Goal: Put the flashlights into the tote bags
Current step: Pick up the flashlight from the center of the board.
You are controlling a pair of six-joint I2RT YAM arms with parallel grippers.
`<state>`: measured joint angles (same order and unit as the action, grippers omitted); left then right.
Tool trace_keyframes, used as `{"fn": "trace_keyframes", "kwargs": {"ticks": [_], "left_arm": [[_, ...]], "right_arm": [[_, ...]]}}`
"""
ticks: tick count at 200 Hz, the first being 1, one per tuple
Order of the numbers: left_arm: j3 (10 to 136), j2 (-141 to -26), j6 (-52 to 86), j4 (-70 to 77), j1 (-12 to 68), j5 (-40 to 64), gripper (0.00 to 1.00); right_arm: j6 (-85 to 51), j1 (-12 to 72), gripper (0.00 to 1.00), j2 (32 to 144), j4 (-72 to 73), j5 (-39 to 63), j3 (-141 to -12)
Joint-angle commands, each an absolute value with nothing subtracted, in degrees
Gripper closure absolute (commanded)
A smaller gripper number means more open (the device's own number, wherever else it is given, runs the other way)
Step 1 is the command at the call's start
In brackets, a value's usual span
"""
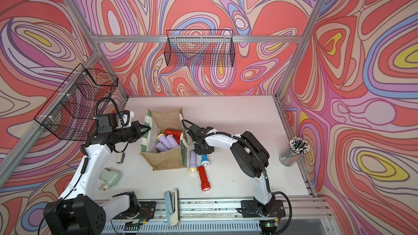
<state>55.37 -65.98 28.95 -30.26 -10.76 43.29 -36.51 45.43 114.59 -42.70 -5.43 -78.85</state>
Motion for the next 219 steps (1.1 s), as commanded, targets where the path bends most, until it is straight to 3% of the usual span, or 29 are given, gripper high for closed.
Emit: {"fn": "trace_keyframes", "kwargs": {"ticks": [1,115,219], "left_arm": [[55.58,-65.23,28.45,-29.17,-10.74,44.56,1.00],[55.66,-65.17,28.36,-29.45,-10.79,43.90,1.00],[55.31,-65.70,28.46,-28.94,-10.76,43.94,1.00]], "right_arm": [[-36.08,45.53,0.71,115.69,-44.23,-9.39,-76.83],[-31.83,38.88,0.75,107.88,-44.09,-15.25,-73.67],[-24.95,38.41,0.77,97.81,-48.04,-26.35,-85.78]]}}
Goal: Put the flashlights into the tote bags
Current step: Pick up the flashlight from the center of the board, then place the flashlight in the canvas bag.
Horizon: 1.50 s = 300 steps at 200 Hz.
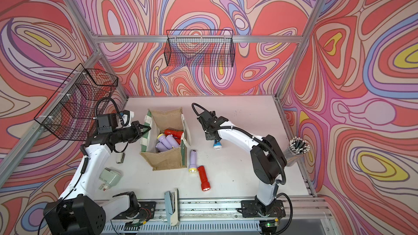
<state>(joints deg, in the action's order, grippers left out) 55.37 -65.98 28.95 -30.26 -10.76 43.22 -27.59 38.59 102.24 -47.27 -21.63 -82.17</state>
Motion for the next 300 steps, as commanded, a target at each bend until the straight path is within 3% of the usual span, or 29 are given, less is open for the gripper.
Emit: {"fn": "trace_keyframes", "kwargs": {"ticks": [1,29,70,122,232,300], "left_arm": [[55.34,-65.72,28.47,-28.88,-10.74,43.94,1.00],[55.46,-66.13,28.87,-28.56,-10.77,44.46,1.00],[55.54,-65.64,28.56,-29.00,-10.78,43.94,1.00],[55.90,-66.18,28.65,-29.00,-10.81,44.14,1.00],[56.23,-67.18,29.59,-28.54,-10.75,44.13,1.00],[56.07,-67.51,29.53,-28.45,-10.77,44.37,1.00]], "right_arm": [[-24.73,38.41,0.77,97.64,-47.97,-26.45,-85.82],[-21.03,38.41,0.77,93.26,-42.94,-28.92,-86.55],[-19.14,38.41,0.77,91.50,-39.07,-24.36,-90.53],[-22.23,38.71,0.77,92.96,-33.71,-11.34,-94.30],[-26.51,45.01,0.78,104.38,-22.56,9.87,-104.70],[-29.82,48.76,0.78,114.83,-20.34,15.38,-108.87]]}}
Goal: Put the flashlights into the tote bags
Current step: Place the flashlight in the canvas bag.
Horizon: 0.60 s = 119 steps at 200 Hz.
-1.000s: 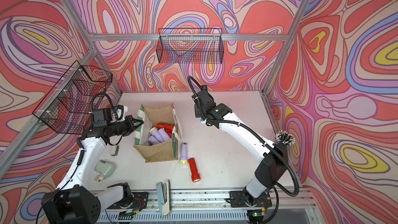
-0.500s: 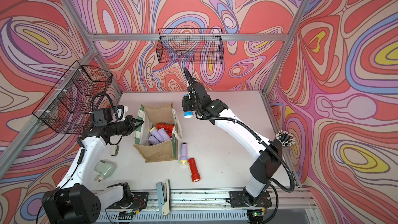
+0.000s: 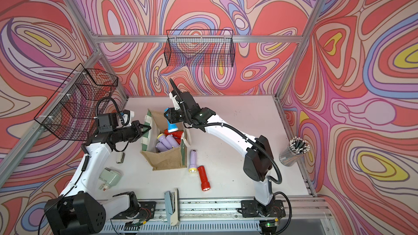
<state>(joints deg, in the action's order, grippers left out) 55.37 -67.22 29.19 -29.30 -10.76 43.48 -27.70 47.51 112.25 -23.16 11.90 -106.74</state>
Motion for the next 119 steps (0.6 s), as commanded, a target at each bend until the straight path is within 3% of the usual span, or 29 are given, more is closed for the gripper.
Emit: {"fn": "trace_keyframes", "kwargs": {"ticks": [1,74,119], "left_arm": [[56.07,-67.50,29.53,-28.47,-10.74,44.38,1.00],[55.90,-67.33,29.48,-28.21,-10.81,44.63,1.00],[55.90,-66.87,29.31,-28.39,-10.76,44.52,1.00]], "right_arm": [[-29.94,48.86,0.78,115.03,-20.37,15.47,-108.97],[-30.58,53.15,0.78,122.64,-26.91,15.40,-113.29],[-33.17,53.16,0.77,127.24,-31.48,9.70,-114.32]]}}
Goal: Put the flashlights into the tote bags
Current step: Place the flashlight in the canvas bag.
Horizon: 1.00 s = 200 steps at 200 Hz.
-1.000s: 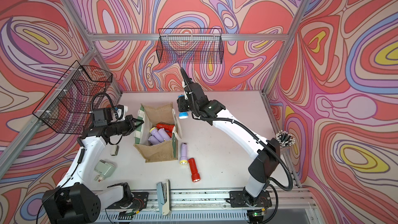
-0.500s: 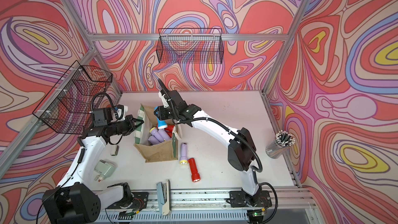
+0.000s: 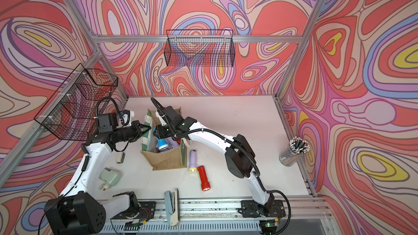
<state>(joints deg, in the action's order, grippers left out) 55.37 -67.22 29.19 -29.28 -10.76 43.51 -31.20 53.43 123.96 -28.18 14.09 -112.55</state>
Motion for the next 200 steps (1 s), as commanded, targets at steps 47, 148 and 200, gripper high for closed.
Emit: {"fn": "trace_keyframes", "kwargs": {"ticks": [47,148,200], "left_arm": [[55.63,-66.91,29.27,-28.19,-10.79,44.63,1.00],[55.28,-66.70,29.39,-27.86,-10.78,44.83,1.00],[55.04,-66.54,29.49,-27.69,-10.80,44.98,1.00]], "right_arm": [[-34.78,53.16,0.78,130.77,-36.31,2.20,-115.52],[-36.03,53.10,0.72,131.71,-37.36,-3.29,-114.09],[-36.13,53.92,0.74,130.34,-35.42,0.72,-116.96]]}}
